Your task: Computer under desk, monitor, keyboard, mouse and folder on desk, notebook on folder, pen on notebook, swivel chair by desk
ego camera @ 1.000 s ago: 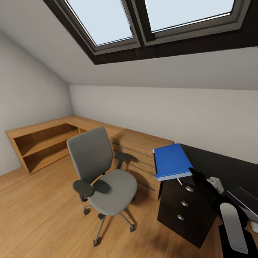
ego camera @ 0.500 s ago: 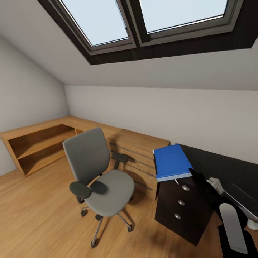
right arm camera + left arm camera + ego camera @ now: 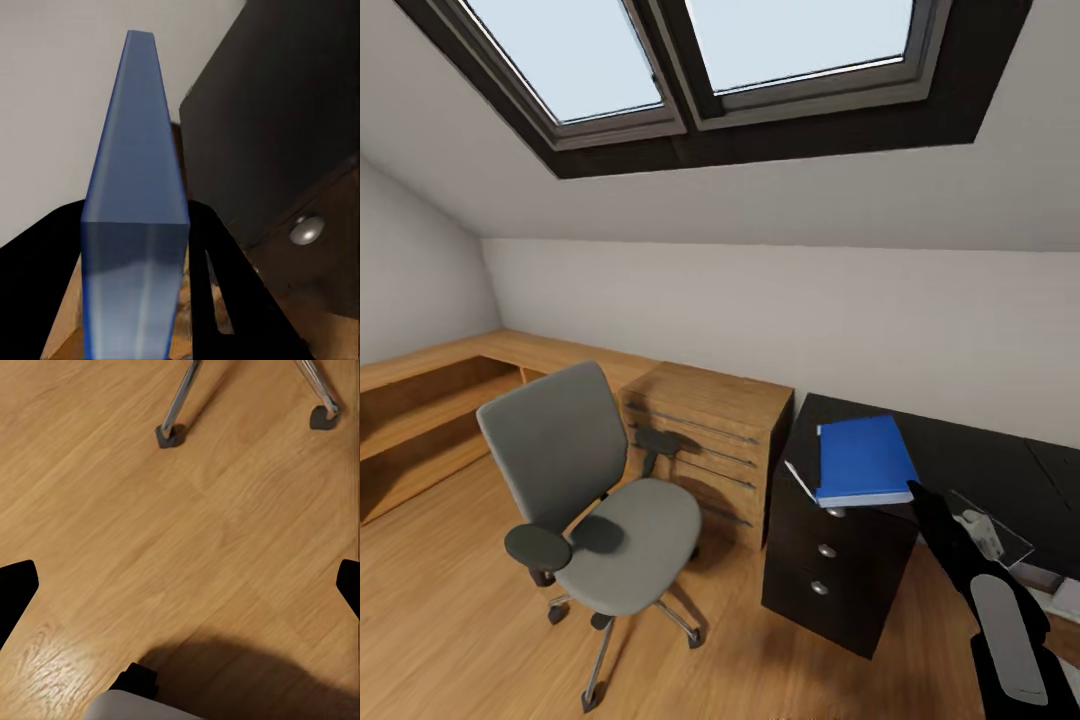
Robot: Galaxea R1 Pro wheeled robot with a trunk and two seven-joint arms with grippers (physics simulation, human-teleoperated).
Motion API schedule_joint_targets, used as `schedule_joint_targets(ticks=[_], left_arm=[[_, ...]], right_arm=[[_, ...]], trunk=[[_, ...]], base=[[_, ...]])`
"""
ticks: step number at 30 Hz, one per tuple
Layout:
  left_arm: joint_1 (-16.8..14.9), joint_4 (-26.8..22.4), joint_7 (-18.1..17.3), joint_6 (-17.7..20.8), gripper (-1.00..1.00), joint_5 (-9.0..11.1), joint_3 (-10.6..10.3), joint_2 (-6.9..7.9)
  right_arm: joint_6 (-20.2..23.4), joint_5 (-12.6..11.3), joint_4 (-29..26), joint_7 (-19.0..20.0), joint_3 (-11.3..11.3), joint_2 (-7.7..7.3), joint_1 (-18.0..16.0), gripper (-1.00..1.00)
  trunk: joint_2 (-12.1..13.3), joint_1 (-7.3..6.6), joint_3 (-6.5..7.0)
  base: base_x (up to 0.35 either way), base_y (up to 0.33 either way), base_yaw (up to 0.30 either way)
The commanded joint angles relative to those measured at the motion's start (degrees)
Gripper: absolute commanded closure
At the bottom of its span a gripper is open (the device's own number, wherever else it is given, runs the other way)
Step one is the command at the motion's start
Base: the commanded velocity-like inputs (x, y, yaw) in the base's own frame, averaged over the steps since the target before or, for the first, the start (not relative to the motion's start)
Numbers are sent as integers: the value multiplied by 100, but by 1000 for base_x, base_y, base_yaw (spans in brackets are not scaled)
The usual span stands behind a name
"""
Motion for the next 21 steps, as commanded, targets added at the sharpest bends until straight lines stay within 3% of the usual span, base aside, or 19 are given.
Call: schedule_joint_targets(ticks=[1, 6, 10, 21], left_arm=[[-7, 8, 41, -39, -100, 59, -50, 9], [-6, 180, 41, -46, -100, 53, -66, 8], [-8, 245, 41, -48, -100, 51, -71, 2], [-8, 267, 33, -48, -100, 51, -66, -91]], right_arm=[[-40, -63, 12, -45, -3, -13, -4, 100], [-516, -44, 250, -60, -2, -110, -13, 100], [-1070, -40, 559, -90, 5, -318, -25, 100], [-1885, -46, 1006, -91, 2, -491, -31, 100]], trunk=[[-5, 0, -7], [-5, 0, -7], [-5, 0, -7], [-5, 0, -7]], base=[[0, 0, -288], [0, 0, -294], [0, 0, -298], [0, 0, -300]])
